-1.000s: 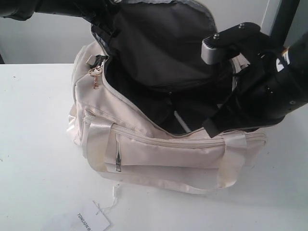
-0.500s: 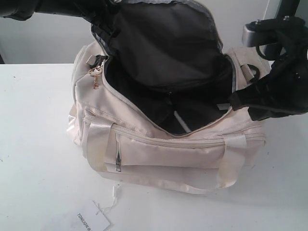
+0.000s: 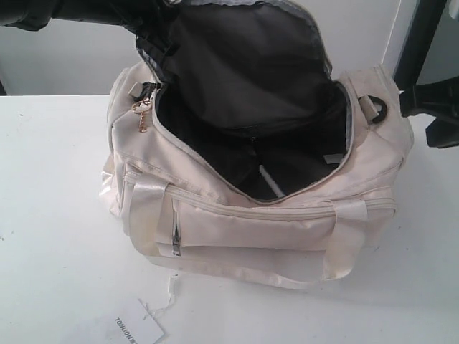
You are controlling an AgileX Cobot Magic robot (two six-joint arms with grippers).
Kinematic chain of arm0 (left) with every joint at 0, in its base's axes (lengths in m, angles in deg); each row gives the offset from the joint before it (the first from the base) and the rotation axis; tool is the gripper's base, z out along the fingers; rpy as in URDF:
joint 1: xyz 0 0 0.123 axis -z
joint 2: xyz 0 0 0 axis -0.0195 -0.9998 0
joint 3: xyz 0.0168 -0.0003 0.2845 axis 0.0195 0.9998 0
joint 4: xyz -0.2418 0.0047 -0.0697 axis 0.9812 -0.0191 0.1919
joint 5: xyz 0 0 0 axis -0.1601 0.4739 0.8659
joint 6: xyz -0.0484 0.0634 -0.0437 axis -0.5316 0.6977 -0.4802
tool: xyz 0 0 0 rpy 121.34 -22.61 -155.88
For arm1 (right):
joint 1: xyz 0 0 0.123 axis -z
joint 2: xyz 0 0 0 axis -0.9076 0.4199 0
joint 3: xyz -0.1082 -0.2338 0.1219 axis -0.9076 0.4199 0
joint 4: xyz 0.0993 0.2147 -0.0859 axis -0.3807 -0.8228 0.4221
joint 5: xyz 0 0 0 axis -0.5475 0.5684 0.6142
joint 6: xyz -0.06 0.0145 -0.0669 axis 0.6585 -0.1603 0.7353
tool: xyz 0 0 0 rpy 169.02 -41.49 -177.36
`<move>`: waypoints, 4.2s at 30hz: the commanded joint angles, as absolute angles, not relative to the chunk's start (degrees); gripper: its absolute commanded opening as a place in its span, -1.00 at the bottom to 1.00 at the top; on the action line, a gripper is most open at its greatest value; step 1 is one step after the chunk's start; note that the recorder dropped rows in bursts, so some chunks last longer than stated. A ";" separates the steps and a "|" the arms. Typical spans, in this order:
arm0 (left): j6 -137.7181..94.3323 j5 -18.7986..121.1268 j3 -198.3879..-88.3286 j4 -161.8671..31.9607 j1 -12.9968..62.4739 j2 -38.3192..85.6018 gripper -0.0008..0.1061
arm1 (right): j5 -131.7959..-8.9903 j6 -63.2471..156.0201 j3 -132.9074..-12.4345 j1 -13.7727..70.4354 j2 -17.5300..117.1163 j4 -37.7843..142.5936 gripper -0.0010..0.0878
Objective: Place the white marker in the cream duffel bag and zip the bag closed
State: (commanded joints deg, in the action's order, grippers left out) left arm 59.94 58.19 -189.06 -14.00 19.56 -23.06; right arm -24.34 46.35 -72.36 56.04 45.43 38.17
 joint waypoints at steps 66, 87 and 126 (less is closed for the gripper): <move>56.63 81.44 -189.06 -14.00 19.56 -21.04 -0.99 | -24.43 45.98 -70.90 56.04 45.28 38.17 -0.98; 37.90 115.72 -189.06 -16.58 19.56 -21.12 -0.99 | -26.30 45.98 -70.90 56.04 45.28 37.18 -0.98; 26.57 121.13 -188.95 -11.78 19.56 -27.88 0.05 | -26.79 46.60 -70.90 56.04 45.28 34.77 -0.98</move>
State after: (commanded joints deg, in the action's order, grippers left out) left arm 26.57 121.13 -188.95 -11.78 19.56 -27.88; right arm -26.79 46.60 -70.90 56.04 45.28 34.77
